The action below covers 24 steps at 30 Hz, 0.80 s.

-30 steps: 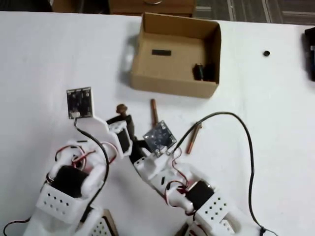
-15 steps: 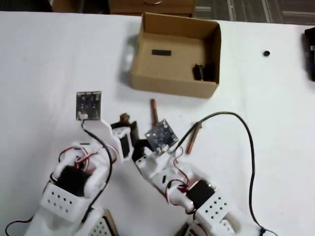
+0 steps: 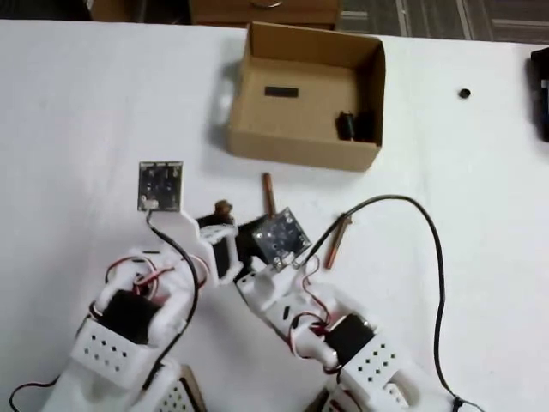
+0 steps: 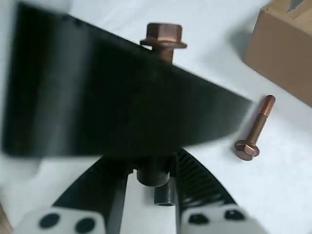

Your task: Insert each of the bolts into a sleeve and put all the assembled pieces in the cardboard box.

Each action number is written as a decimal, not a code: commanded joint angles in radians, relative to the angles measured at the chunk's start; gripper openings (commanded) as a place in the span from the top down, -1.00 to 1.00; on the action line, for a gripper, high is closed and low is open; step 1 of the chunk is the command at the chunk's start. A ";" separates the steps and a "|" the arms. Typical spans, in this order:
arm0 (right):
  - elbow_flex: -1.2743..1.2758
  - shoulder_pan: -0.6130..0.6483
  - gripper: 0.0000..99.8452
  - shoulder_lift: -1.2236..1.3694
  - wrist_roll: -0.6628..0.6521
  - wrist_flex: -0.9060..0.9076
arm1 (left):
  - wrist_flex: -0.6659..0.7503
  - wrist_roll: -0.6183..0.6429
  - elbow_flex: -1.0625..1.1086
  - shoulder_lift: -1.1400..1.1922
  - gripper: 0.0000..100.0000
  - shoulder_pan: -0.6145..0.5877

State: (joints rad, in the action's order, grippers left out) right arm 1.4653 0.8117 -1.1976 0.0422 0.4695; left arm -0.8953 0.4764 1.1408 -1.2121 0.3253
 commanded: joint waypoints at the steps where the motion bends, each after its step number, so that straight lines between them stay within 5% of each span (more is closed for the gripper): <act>1: -0.058 -0.008 0.96 -0.030 0.000 -0.022 | 0.015 -0.009 -0.004 -0.012 0.23 0.023; 24: -0.135 -0.151 0.96 -0.030 0.002 -0.079 | 0.009 -0.014 -0.010 -0.014 0.10 0.023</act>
State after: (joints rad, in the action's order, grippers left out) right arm 1.4024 0.6889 -1.1960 0.0422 0.4373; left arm -0.8938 0.4718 1.1393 -1.2213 0.3345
